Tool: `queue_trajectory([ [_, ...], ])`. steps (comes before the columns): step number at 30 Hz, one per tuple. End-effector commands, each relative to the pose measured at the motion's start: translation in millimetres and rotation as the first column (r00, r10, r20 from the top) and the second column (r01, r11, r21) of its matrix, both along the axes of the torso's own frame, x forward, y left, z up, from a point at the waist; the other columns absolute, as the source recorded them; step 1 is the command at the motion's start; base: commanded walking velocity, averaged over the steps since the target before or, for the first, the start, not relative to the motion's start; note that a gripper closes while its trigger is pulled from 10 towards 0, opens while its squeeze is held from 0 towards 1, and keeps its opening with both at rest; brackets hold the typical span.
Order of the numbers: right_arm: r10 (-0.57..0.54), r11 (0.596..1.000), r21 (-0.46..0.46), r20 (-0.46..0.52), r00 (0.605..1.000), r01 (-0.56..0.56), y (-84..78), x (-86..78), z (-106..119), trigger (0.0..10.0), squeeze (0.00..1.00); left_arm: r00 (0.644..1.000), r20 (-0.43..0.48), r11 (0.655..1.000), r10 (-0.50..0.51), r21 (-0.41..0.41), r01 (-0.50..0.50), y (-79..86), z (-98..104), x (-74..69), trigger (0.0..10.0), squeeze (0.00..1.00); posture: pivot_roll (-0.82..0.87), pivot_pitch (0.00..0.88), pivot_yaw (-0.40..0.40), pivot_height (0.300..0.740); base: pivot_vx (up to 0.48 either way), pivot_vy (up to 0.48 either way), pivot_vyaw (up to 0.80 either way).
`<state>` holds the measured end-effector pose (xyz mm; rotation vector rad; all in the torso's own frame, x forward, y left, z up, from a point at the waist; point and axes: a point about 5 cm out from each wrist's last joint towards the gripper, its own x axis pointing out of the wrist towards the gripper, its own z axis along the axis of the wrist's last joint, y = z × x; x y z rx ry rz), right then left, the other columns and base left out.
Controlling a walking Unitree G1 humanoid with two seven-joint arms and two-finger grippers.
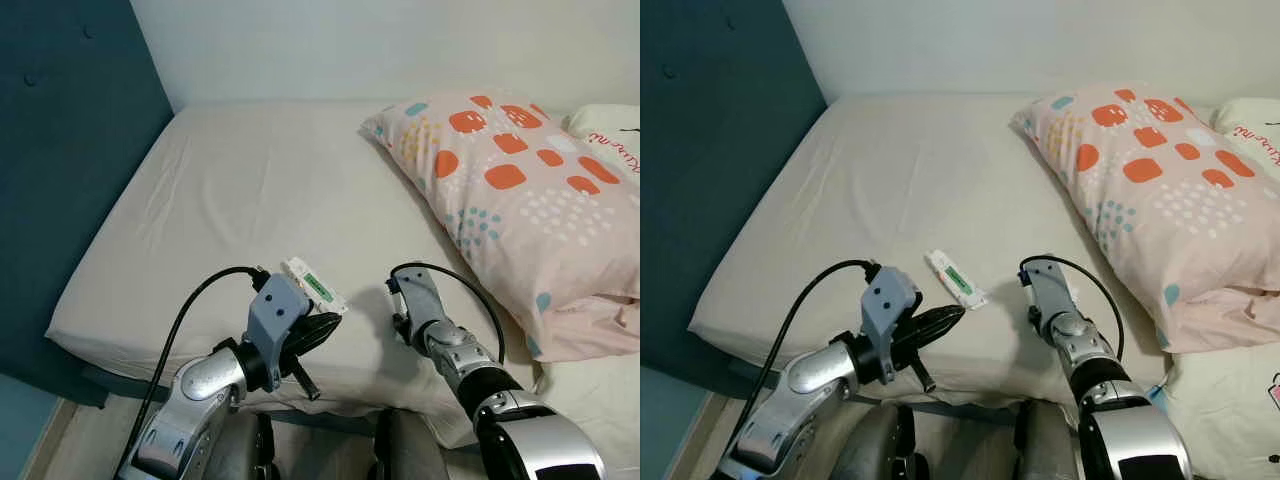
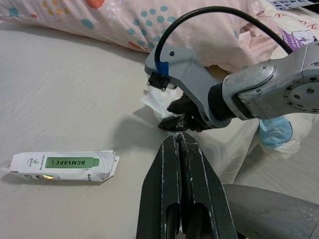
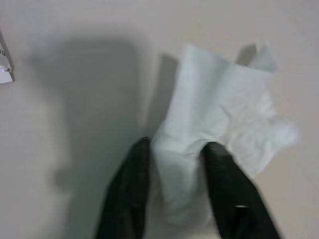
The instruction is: Clean up the room
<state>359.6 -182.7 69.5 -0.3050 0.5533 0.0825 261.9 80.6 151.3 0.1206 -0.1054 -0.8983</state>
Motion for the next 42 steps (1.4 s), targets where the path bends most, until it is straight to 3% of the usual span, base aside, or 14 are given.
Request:
queue_trajectory([
  [1, 0.003, 1.0, 0.026, -0.009, 1.0, -0.003, 3.3, -1.1, -3, 0.0, 0.0, 1.0, -0.019, 0.999, 0.002, 0.036, -0.001, 2.7, -6, -0.2, 10.0, 0.0, 0.09, 0.288, 0.017, 0.611, 0.0, 0.0, 0.0],
  [5, 0.005, 0.999, 0.041, 0.015, 1.0, -0.005, 5.5, 1.9, 2, 0.0, 0.0, 0.999, -0.019, 0.999, 0.03, 0.031, -0.03, 5.2, -5, 3.3, 10.0, 0.0, 0.08, 0.275, 0.016, 0.611, 0.0, 0.0, 0.0],
  [6, 0.011, 0.997, 0.073, 0.045, 0.999, -0.014, 9.6, 4.8, 7, 0.0, 0.0, 0.993, -0.033, 0.993, 0.115, 0.02, -0.114, 11.7, -7, 10.8, 10.0, 0.0, 0.08, 0.254, 0.013, 0.611, 0.0, 0.0, 0.0],
  [10, 0.043, 0.988, 0.142, 0.14, 0.989, -0.063, 24.2, 8.2, 15, 0.0, 0.0, 0.886, -0.11, 0.891, 0.45, -0.008, -0.453, 45.8, -16, 37.2, 10.0, 0.0, 0.06, 0.213, 0.005, 0.611, 0.0, 0.0, 0.0],
  [14, 0.007, 0.98, 0.191, 0.207, 0.978, -0.047, 28.6, 6.0, 18, 0.0, 0.0, 0.827, -0.131, 0.833, 0.547, -0.014, -0.553, 62.3, -21, 42.6, 10.0, 0.0, 0.06, 0.182, 0.001, 0.611, 0.0, 0.0, 0.0],
  [17, -0.031, 0.98, 0.2, 0.257, 0.966, -0.022, 28.3, 3.3, 20, 0.0, 0.0, 0.806, -0.158, 0.814, 0.57, -0.02, -0.58, 68.1, -24, 42.3, 10.0, 0.0, 0.05, 0.173, 0.0, 0.611, 0.0, 0.0, 0.0],
  [18, -0.053, 0.979, 0.206, 0.283, 0.958, -0.007, 27.7, 1.7, 21, 3.8, 0.0, 0.804, -0.157, 0.812, 0.574, -0.019, -0.584, 69.1, -25, 41.4, 10.0, 0.0, 0.05, 0.163, 0.0, 0.611, 0.0, 0.0, 0.0],
  [19, -0.053, 0.979, 0.206, 0.283, 0.958, -0.007, 27.7, 1.7, 21, 3.8, 0.0, 0.804, -0.157, 0.812, 0.574, -0.019, -0.584, 69.1, -25, 41.4, 10.0, 0.0, 0.05, 0.163, 0.0, 0.611, 0.0, 0.0, 0.0],
  [20, -0.07, 0.979, 0.205, 0.312, 0.948, 0.005, 27.1, -0.1, 23, 10.0, 0.0, 0.798, -0.158, 0.807, 0.581, -0.013, -0.59, 69.7, -26, 40.6, 10.0, 0.0, 0.04, 0.16, 0.0, 0.611, 0.0, 0.0, 0.0],
  [25, -0.093, 0.974, 0.227, 0.352, 0.931, 0.011, 27.6, -4.8, 26, 10.0, 0.0, 0.783, -0.167, 0.792, 0.599, -0.019, -0.61, 68.7, -30, 39.2, 10.0, 0.0, 0.03, 0.143, -0.002, 0.611, 0.0, 0.0, 0.0],
  [28, -0.02, 0.992, 0.121, 0.4, 0.916, -0.032, 30.8, -11.2, 25, 10.0, 0.0, 0.712, -0.211, 0.73, 0.67, 0.009, -0.684, 71.2, -37, 40.5, 10.0, 0.0, 0.03, 0.138, -0.003, 0.611, 0.0, 0.0, 0.0],
  [31, 0.014, 0.996, 0.07, 0.406, 0.914, -0.047, 31.4, -15.3, 22, 10.0, 0.0, 0.689, -0.185, 0.705, 0.7, 0.029, -0.709, 72.7, -38, 41.5, 10.0, 0.0, 0.03, 0.137, -0.004, 0.611, 0.0, 0.0, 0.0],
  [35, -0.017, 0.993, 0.114, 0.438, 0.899, -0.037, 29.5, -21.6, 21, 10.0, 0.0, 0.676, -0.128, 0.682, 0.726, 0.007, -0.731, 74.9, -33, 43.4, 10.0, 0.0, 0.03, 0.134, -0.005, 0.611, 0.0, 0.0, 0.0],
  [42, -0.024, 0.992, 0.125, 0.435, 0.9, -0.034, 30.6, -27.5, 18, 10.0, 0.0, 0.684, -0.118, 0.689, 0.72, 0.002, -0.725, 74.4, -31, 44.3, 10.0, 0.0, 0.03, 0.134, -0.003, 0.631, 0.0, 0.0, 0.0],
])
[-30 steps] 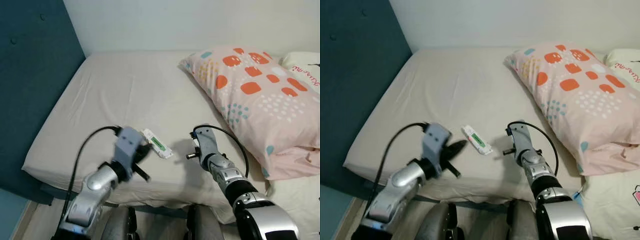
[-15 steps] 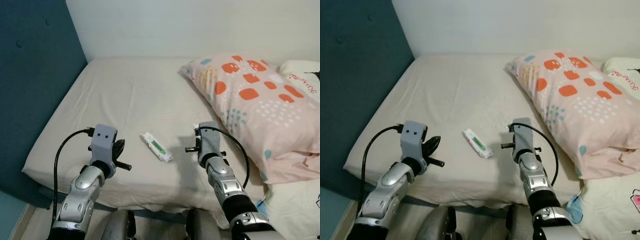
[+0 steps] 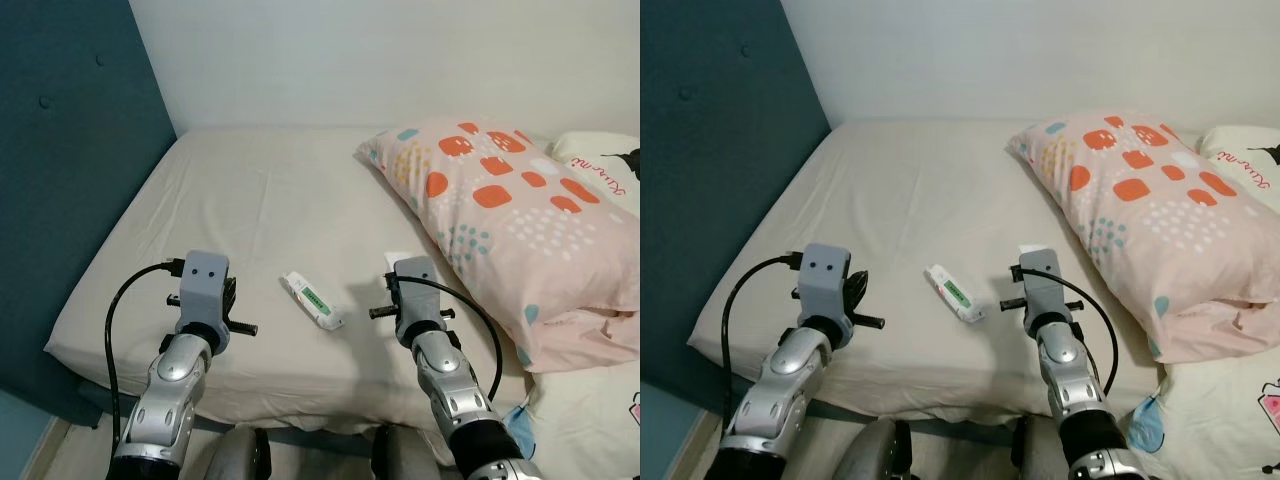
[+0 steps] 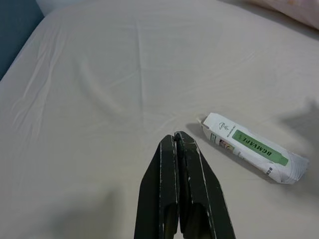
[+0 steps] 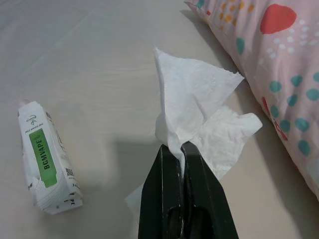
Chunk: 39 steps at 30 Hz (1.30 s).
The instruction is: Clean up the room
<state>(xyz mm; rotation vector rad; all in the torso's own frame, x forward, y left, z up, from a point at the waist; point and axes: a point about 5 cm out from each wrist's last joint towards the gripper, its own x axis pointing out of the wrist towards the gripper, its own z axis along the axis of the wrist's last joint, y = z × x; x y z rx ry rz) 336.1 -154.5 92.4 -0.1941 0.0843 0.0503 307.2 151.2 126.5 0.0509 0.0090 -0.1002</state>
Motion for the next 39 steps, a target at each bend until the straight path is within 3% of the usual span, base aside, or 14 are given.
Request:
queue_trajectory([
  [1, 0.001, 1.0, 0.002, -0.016, 1.0, -0.001, 3.0, -4.8, -5.6, 10.0, 0.0, 1.0, -0.022, 1.0, 0.007, 0.01, -0.007, 3.4, -6.6, -1.0, 10.0, 0.0, 0.03, 0.133, -0.001, 0.636, 0.0, 0.0, 0.0],
  [31, 0.01, 1.0, -0.001, -0.022, 1.0, -0.01, 8.1, -6.7, -7.8, 10.0, 0.0, 1.0, 0.0, 1.0, 0.01, -0.012, -0.01, 2.5, -7.8, -1.1, 10.0, 0.0, 0.04, 0.135, -0.001, 0.74, 0.0, 0.0, 0.0],
  [39, -0.001, 1.0, 0.014, -0.05, 0.999, 0.002, 7.2, -8.7, -13.4, 10.0, 0.0, 1.0, -0.012, 1.0, 0.0, -0.002, 0.0, 0.6, -10.1, -0.3, 10.0, 0.0, 0.04, 0.137, 0.003, 0.74, 0.0, 0.0, 0.0],
])
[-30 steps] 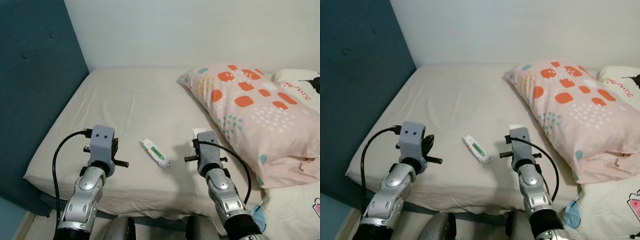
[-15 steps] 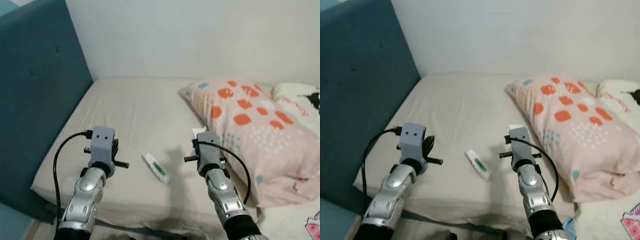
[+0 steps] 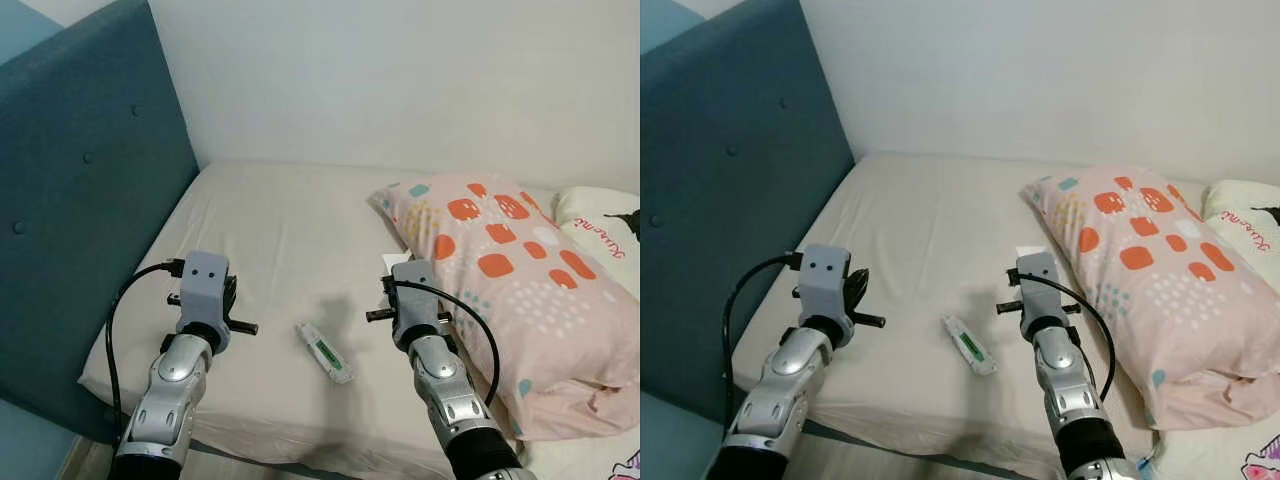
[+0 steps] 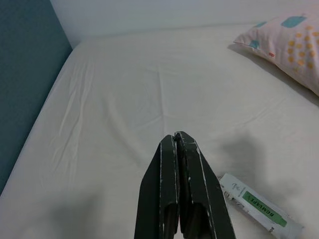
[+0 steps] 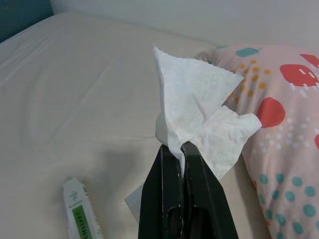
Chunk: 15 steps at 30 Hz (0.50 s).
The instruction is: Clean up the room
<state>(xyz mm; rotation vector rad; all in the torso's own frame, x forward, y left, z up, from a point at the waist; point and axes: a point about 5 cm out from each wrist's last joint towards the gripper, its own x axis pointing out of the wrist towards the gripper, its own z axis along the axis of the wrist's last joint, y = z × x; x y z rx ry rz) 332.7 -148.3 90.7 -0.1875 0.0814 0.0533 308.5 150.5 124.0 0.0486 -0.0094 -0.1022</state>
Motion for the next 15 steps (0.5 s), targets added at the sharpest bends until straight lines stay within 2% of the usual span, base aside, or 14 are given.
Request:
queue_trajectory([
  [1, -0.004, 1.0, 0.007, -0.053, 0.999, 0.004, 1.0, -5.3, -12, 10.0, 0.0, 1.0, -0.03, 1.0, 0.002, 0.001, -0.002, 1.3, -8, -1.5, 10.0, 0.0, 0.04, 0.137, 0.003, 0.74, 0.0, 0.0, 0.0],
  [4, -0.023, 1.0, -0.016, -0.118, 0.993, 0.022, -2.0, -9.5, -25, 10.0, 0.0, 0.998, -0.067, 1.0, -0.012, 0.016, 0.013, -1.7, -18, -1.6, 10.0, 0.0, 0.04, 0.135, 0.003, 0.74, 0.0, 0.0, 0.0],
  [10, -0.046, 0.998, -0.052, -0.154, 0.987, 0.039, -5.8, -14.6, -38, 10.0, 0.0, 0.994, -0.105, 1.0, -0.005, 0.022, 0.008, -0.6, -30, -4.8, 10.0, 0.0, 0.04, 0.131, 0.002, 0.74, 0.0, 0.0, 0.0],
  [15, -0.062, 0.998, -0.041, -0.163, 0.985, 0.056, -8.9, -20.3, -44, 10.0, 0.0, 0.992, -0.123, 1.0, -0.004, 0.021, 0.007, -0.9, -36, -8.7, 10.0, 0.0, 0.04, 0.127, 0.001, 0.74, 0.0, 0.0, 0.0],
])
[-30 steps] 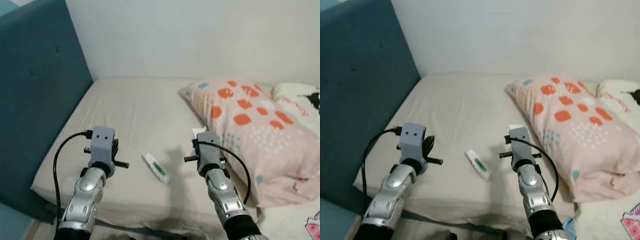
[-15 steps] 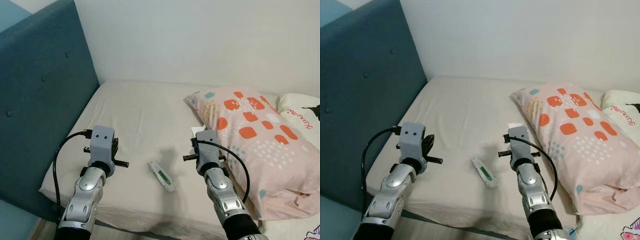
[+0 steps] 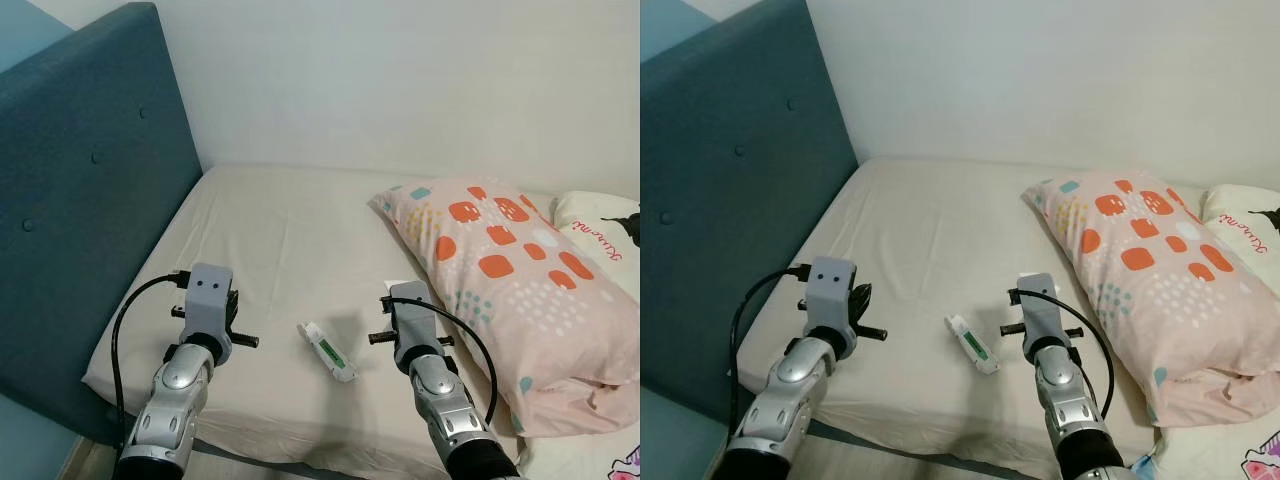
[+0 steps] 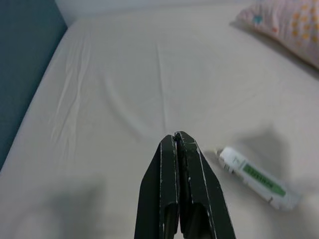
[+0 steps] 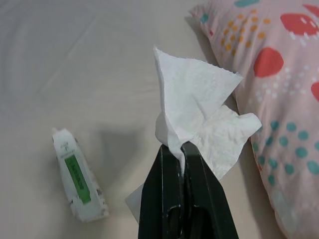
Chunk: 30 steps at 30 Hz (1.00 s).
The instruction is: Clean up the room
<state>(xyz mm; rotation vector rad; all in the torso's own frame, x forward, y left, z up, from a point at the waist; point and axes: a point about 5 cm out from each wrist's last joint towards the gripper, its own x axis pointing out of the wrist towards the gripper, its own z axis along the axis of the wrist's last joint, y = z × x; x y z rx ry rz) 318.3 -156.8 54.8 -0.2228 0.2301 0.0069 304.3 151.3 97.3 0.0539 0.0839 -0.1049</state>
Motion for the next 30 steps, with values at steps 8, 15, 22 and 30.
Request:
queue_trajectory([
  [8, 0.013, 1.0, 0.021, -0.037, 0.999, -0.012, 3.6, -9.8, -13.7, 10.0, 0.0, 0.999, -0.037, 1.0, -0.014, 0.023, 0.015, -2.4, -12.9, -6.4, 10.0, 0.0, 0.04, 0.12, 0.0, 0.74, 0.0, 0.0, 0.0],
  [15, 0.014, 1.0, 0.016, -0.037, 0.999, -0.013, 3.9, -10.6, -15.0, 10.0, 0.0, 0.999, -0.046, 0.999, -0.021, 0.027, 0.022, -4.1, -17.3, -8.5, 10.0, 0.0, 0.03, 0.116, 0.002, 0.74, 0.0, 0.0, 0.0],
  [22, 0.018, 1.0, 0.012, -0.037, 0.999, -0.018, 3.8, -10.9, -15.3, 10.0, 0.0, 0.999, -0.046, 0.999, -0.026, 0.031, 0.028, -4.6, -17.9, -8.9, 10.0, 0.0, 0.04, 0.11, 0.001, 0.74, 0.0, 0.0, 0.0],
  [30, 0.018, 1.0, 0.023, -0.038, 0.999, -0.017, 5.0, -10.5, -15.7, 10.0, 0.0, 0.999, -0.041, 0.999, -0.025, 0.033, 0.027, -3.9, -17.0, -8.8, 10.0, 0.0, 0.04, 0.111, 0.0, 0.74, 0.0, 0.0, 0.0],
])
